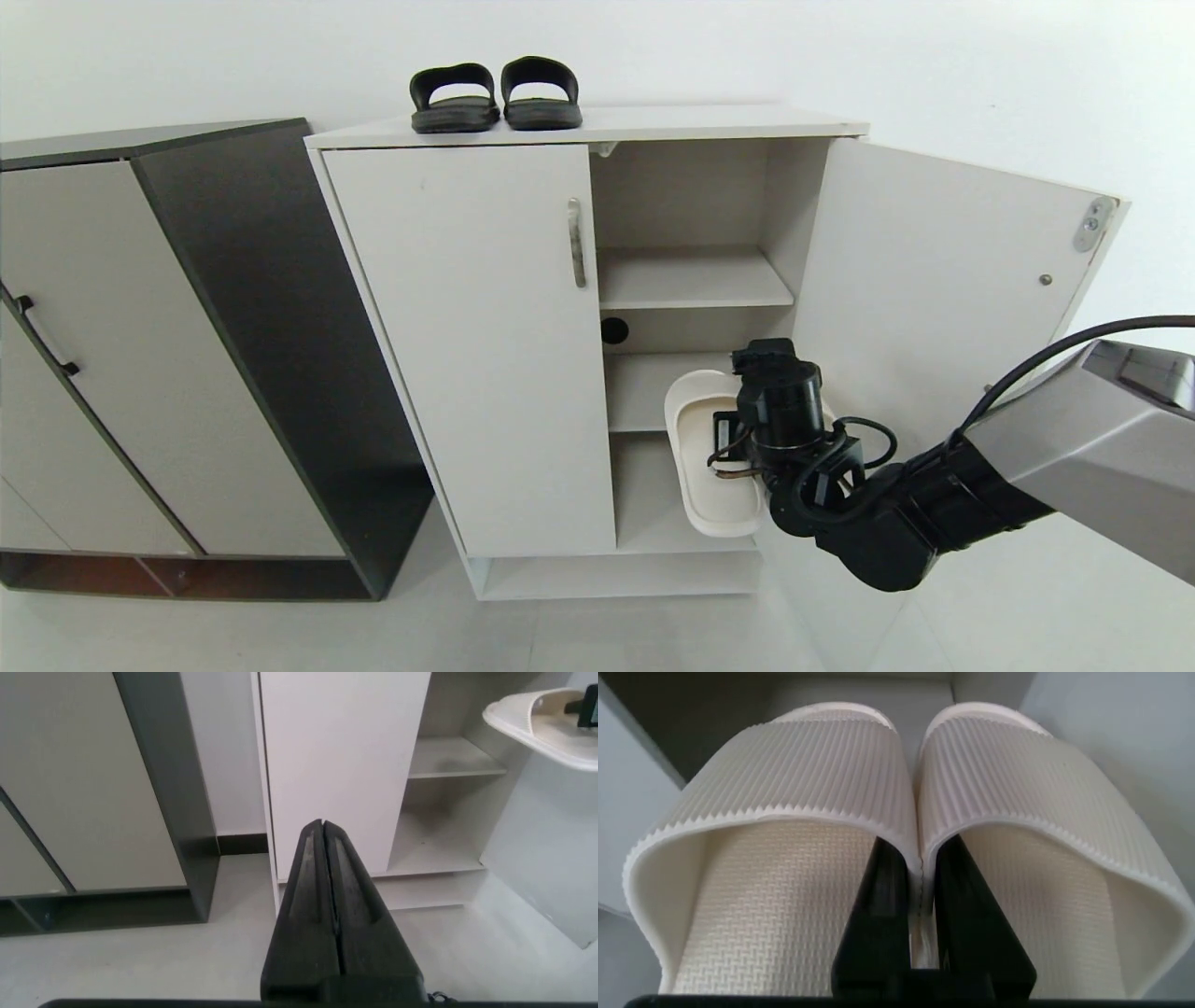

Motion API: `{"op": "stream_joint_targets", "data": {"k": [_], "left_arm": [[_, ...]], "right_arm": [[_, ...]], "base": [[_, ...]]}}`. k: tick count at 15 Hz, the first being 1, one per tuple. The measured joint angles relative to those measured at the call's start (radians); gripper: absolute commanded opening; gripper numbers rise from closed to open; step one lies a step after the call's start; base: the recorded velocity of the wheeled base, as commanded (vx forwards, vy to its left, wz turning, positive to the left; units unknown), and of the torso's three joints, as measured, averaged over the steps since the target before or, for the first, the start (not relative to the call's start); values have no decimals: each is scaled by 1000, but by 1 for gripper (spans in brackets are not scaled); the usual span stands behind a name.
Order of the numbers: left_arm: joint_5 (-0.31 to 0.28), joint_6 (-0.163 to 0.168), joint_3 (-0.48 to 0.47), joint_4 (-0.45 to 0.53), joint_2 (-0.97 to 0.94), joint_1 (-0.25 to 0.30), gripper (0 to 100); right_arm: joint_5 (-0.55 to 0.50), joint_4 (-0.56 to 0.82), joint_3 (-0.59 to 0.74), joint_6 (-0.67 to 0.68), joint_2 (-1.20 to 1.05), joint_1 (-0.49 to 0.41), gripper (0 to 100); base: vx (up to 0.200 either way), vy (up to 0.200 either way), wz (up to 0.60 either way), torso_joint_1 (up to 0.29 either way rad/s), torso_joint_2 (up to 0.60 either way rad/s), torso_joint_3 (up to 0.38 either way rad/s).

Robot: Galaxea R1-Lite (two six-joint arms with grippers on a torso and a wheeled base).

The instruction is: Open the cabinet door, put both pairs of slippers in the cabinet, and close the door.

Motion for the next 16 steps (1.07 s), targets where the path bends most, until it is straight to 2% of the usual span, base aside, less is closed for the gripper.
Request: {"op": "stream_joint_targets", "data": {"k": [16], "left_arm": [[0, 0, 0, 0, 0, 0, 0]], "right_arm": [[16, -2, 23, -2, 8, -73, 0]], "base": [[0, 0, 0, 0, 0, 0]]}}
